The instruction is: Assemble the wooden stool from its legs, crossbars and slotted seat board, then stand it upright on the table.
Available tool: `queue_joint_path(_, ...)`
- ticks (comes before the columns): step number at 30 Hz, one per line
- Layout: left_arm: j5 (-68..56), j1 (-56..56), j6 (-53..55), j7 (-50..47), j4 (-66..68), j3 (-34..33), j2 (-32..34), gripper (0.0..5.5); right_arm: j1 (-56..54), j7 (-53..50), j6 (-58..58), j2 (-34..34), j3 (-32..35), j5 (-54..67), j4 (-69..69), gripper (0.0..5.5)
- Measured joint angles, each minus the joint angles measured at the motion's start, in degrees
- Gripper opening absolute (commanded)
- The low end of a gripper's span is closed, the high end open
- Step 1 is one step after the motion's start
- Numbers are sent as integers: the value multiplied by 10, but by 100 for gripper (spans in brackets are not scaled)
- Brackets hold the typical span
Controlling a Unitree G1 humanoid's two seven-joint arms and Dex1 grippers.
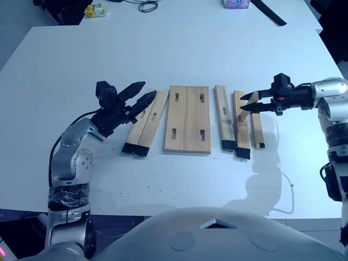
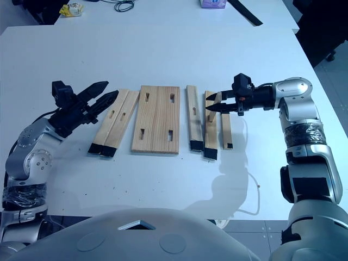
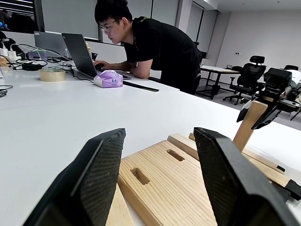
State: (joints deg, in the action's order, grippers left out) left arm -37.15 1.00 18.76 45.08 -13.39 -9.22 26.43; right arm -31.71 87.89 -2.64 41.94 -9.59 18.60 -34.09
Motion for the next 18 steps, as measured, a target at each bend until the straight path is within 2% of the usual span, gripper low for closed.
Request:
queue_joint_path(15, 0, 8, 6, 5, 5, 1, 1, 269, 4, -17, 17, -5, 4, 0, 5, 132)
queue_joint_path(16, 0, 8, 6, 5, 6, 1, 1, 269, 2, -21, 15, -6, 6, 0, 0, 168)
queue_joint_path(18, 0, 11, 6, 5, 9, 1, 1, 269, -1, -31, 12, -8, 3, -21, -11, 183)
